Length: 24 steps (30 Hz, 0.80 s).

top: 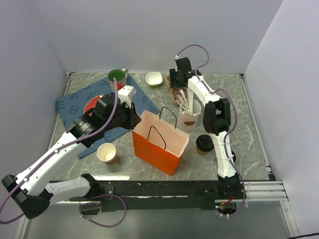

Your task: Pack the takeout coffee

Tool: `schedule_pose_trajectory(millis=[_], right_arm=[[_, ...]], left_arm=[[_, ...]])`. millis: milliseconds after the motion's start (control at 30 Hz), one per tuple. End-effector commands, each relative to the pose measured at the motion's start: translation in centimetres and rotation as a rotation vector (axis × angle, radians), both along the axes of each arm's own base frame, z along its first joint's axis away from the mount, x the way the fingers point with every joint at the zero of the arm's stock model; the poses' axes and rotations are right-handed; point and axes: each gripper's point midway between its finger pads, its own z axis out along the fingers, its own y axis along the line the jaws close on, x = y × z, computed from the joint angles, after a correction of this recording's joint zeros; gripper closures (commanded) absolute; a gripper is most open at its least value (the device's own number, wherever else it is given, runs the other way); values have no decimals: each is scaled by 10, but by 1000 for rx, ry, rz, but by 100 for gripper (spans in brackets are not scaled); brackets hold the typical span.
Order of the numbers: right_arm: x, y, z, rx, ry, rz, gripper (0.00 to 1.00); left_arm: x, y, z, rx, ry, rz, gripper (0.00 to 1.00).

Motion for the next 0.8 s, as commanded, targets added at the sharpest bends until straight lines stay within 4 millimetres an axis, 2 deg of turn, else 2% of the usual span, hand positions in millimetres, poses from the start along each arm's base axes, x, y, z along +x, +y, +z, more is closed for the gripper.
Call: schedule_pose_trajectory(millis=[0,167,233,600,767], right_arm=[[11,-9,5,-9,-38,-17,39],[17,-9,23,16,-78,-25,40],[20,-14,23,16,-83,-36,40],[12,-14,-3,17,-15,-12,39],[12,-15,-9,8,-5,-11,40]], left_arm=[[9,-1,20,-26,-43,27,86],[13,-2,21,-24,-51,31,86],[14,-3,20,-23,-50,31,86],[15,-2,19,-13,-51,39,86],[17,-1,20,-5,-56,44,86]])
